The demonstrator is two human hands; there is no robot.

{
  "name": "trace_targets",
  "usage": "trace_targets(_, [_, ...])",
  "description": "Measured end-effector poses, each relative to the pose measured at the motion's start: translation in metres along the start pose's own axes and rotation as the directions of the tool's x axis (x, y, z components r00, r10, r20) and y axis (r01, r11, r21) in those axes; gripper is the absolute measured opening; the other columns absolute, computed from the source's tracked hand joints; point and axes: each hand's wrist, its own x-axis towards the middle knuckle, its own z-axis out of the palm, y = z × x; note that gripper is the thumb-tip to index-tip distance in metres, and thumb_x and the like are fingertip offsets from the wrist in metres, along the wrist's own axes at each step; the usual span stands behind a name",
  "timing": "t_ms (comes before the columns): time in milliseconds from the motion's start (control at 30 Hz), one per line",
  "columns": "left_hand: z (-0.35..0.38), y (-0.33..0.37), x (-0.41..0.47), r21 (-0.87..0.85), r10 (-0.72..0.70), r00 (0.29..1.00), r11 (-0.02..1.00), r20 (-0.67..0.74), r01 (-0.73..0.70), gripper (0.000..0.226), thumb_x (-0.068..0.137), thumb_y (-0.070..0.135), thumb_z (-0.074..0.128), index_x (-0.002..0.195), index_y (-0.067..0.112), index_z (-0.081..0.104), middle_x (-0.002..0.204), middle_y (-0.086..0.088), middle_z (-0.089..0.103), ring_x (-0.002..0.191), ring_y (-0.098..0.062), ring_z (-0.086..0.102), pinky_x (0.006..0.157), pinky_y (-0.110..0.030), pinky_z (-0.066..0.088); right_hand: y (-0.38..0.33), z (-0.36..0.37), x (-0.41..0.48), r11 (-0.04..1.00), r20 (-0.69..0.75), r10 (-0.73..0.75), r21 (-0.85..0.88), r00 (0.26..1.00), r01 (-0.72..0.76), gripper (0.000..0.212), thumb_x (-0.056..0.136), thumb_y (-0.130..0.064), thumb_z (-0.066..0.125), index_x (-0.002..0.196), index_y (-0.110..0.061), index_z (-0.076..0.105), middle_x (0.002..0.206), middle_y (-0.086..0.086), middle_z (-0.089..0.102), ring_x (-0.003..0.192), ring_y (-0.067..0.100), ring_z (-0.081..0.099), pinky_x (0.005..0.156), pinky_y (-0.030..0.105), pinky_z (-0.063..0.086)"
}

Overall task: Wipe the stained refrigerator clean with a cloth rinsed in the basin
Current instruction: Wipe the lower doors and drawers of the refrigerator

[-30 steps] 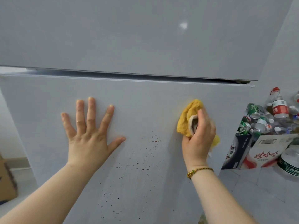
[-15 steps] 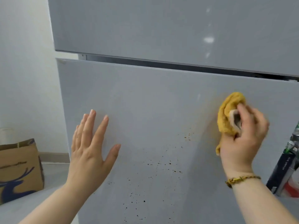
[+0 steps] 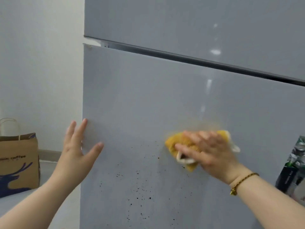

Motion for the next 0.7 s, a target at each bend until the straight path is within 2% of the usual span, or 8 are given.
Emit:
trace_targets(67, [-0.002, 0.001, -0.002, -0.189, -0.106, 0.994, 0.976, 0.017, 0.107, 0.07, 0.088, 0.014, 0.055, 0.144, 0.03, 0.017, 0.151, 0.006, 0.022, 0.135, -0.019, 0.029, 0.107, -0.035, 0.025, 0.025, -0.003, 0.024, 0.961, -0.111, 0.269, -0.038, 0.957, -0.275, 0.039, 0.087, -0.009, 0.038, 0.121, -0.025, 0.047, 0.118, 0.008, 0.046, 0.089, 0.029, 0.046, 0.071, 0.038, 0.033])
trace_targets(200, [-0.008, 0.009, 0.007, -0.344, -0.192, 0.98, 0.918, 0.055, 0.199, 0.06, 0.091, 0.006, 0.05, 0.142, 0.026, 0.025, 0.138, 0.008, 0.038, 0.109, -0.005, 0.041, 0.089, -0.024, 0.028, 0.032, 0.01, 0.089, 0.584, -0.331, 0.776, 0.053, 0.537, -0.81, 0.05, 0.076, -0.009, 0.041, 0.124, -0.021, 0.041, 0.121, 0.017, 0.049, 0.093, 0.038, 0.048, 0.073, 0.04, 0.037])
trace_targets(300, [-0.014, 0.006, 0.01, -0.349, -0.205, 0.976, 0.912, 0.071, 0.217, 0.057, 0.09, 0.0, 0.046, 0.139, 0.026, 0.033, 0.135, 0.006, 0.042, 0.11, -0.006, 0.04, 0.091, -0.026, 0.029, -0.028, 0.025, 0.1, 0.729, -0.235, 0.668, 0.014, 0.706, -0.685, 0.055, 0.069, -0.023, 0.043, 0.123, -0.021, 0.04, 0.123, 0.008, 0.035, 0.098, 0.029, 0.037, 0.077, 0.038, 0.028])
trace_targets(367, [-0.017, 0.004, 0.01, -0.339, -0.208, 0.975, 0.914, 0.077, 0.222, 0.057, 0.089, -0.004, 0.043, 0.137, 0.026, 0.037, 0.132, 0.006, 0.045, 0.115, -0.005, 0.038, 0.094, -0.026, 0.028, -0.068, 0.032, 0.088, 0.924, -0.126, 0.38, 0.012, 0.916, -0.382, 0.051, 0.069, -0.029, 0.044, 0.12, -0.025, 0.043, 0.122, 0.005, 0.038, 0.097, 0.025, 0.038, 0.078, 0.035, 0.028])
trace_targets(433, [-0.021, 0.004, 0.012, -0.351, -0.219, 0.969, 0.904, 0.113, 0.245, 0.056, 0.089, -0.006, 0.04, 0.133, 0.028, 0.04, 0.125, 0.007, 0.048, 0.114, -0.006, 0.04, 0.093, -0.026, 0.028, -0.082, 0.035, 0.079, 0.994, -0.073, 0.105, 0.025, 0.992, -0.103, 0.043, 0.074, -0.024, 0.048, 0.117, -0.029, 0.046, 0.12, 0.001, 0.042, 0.095, 0.022, 0.04, 0.078, 0.035, 0.03])
trace_targets(533, [-0.029, 0.002, 0.015, -0.38, -0.231, 0.955, 0.879, 0.186, 0.287, 0.051, 0.089, -0.006, 0.038, 0.116, 0.036, 0.049, 0.115, 0.008, 0.056, 0.112, -0.011, 0.049, 0.097, -0.029, 0.032, -0.054, 0.033, 0.095, 0.997, -0.14, 0.049, 0.06, 0.989, -0.041, 0.031, 0.085, -0.019, 0.044, 0.114, -0.028, 0.048, 0.114, 0.003, 0.044, 0.09, 0.023, 0.042, 0.072, 0.035, 0.029])
trace_targets(600, [-0.033, -0.001, 0.016, -0.395, -0.241, 0.945, 0.864, 0.221, 0.313, 0.05, 0.089, -0.006, 0.038, 0.101, 0.04, 0.054, 0.106, 0.015, 0.058, 0.108, -0.007, 0.053, 0.099, -0.031, 0.034, -0.022, 0.029, 0.12, 0.975, -0.225, 0.22, 0.032, 0.949, -0.218, 0.032, 0.082, -0.019, 0.045, 0.113, -0.028, 0.048, 0.111, 0.004, 0.042, 0.088, 0.025, 0.041, 0.069, 0.034, 0.027])
trace_targets(700, [-0.036, -0.003, 0.017, -0.412, -0.24, 0.942, 0.853, 0.235, 0.32, 0.05, 0.09, -0.005, 0.038, 0.1, 0.042, 0.052, 0.104, 0.018, 0.058, 0.106, -0.006, 0.053, 0.099, -0.031, 0.034, 0.008, 0.025, 0.166, 0.765, -0.338, 0.625, 0.086, 0.704, -0.638, 0.04, 0.074, -0.014, 0.05, 0.112, -0.026, 0.053, 0.114, 0.005, 0.047, 0.09, 0.025, 0.037, 0.069, 0.035, 0.025])
